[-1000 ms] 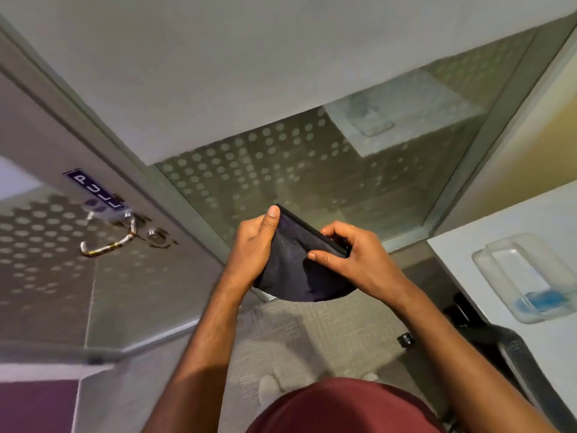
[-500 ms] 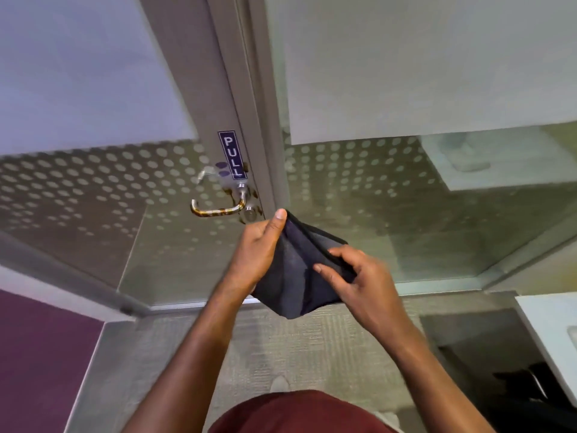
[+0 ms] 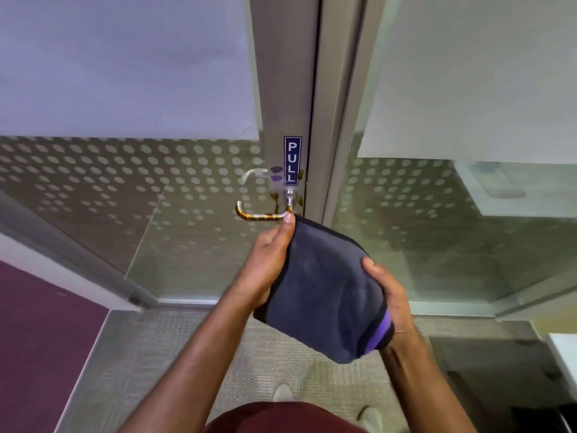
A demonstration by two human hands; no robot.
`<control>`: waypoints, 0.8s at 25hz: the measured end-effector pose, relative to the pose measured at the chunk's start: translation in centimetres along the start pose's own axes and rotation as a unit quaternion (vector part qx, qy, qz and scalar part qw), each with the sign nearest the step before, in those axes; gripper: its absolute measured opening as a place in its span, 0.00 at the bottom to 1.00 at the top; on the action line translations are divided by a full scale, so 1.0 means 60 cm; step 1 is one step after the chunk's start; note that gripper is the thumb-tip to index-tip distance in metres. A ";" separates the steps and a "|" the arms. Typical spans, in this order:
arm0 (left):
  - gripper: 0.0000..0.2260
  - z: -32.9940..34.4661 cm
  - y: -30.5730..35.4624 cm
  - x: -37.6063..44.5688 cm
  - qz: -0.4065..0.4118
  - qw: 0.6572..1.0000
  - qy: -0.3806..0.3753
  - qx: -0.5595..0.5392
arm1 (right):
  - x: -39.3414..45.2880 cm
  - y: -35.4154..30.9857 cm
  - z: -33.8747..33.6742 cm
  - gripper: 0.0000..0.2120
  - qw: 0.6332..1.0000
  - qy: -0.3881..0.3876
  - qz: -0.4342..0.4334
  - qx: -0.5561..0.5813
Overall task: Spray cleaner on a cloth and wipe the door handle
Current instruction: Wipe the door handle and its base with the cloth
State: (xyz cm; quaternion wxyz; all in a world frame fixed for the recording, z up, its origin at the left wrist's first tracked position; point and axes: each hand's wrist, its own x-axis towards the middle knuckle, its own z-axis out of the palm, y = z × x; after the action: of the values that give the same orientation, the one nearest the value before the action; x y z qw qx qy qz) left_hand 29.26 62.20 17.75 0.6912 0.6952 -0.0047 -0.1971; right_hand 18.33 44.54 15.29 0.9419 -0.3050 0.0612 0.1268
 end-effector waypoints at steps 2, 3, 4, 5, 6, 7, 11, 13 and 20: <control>0.25 0.005 -0.001 0.000 -0.007 0.999 0.027 -0.019 | 0.015 0.018 0.009 0.28 0.996 -0.006 0.016 0.090; 0.25 0.009 -0.001 0.000 -0.013 0.999 0.039 -0.031 | 0.018 0.022 0.014 0.32 0.993 0.006 0.025 0.112; 0.26 0.012 -0.001 0.002 -0.018 0.998 0.048 -0.040 | 0.019 0.025 0.020 0.35 0.993 0.015 0.028 0.114; 0.25 0.013 0.000 0.004 -0.017 0.997 0.056 -0.047 | 0.015 0.028 0.018 0.38 0.994 0.022 0.023 0.103; 0.25 0.014 0.001 0.008 -0.009 0.997 0.067 -0.048 | 0.016 0.030 0.016 0.39 0.995 0.025 0.017 0.095; 0.24 0.014 0.002 0.013 0.008 0.996 0.080 -0.043 | 0.018 0.031 0.014 0.39 0.995 0.035 0.021 0.086; 0.20 0.031 0.004 0.026 0.082 0.989 0.121 -0.004 | 0.027 0.007 0.010 0.40 0.994 0.083 0.072 -0.022; 0.23 0.042 0.001 0.028 0.096 0.986 0.130 0.026 | 0.033 -0.014 0.009 0.39 0.991 0.093 0.095 -0.014; 0.39 0.065 0.020 0.042 0.098 0.979 0.172 0.054 | 0.047 -0.069 0.019 0.22 0.990 0.077 0.113 -0.040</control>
State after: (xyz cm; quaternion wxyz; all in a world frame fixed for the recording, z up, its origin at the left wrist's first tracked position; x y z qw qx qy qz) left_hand 30.78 57.71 18.34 0.6593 0.7511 0.0353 -0.0058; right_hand 22.20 42.56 18.00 0.9009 -0.3425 0.1626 0.2112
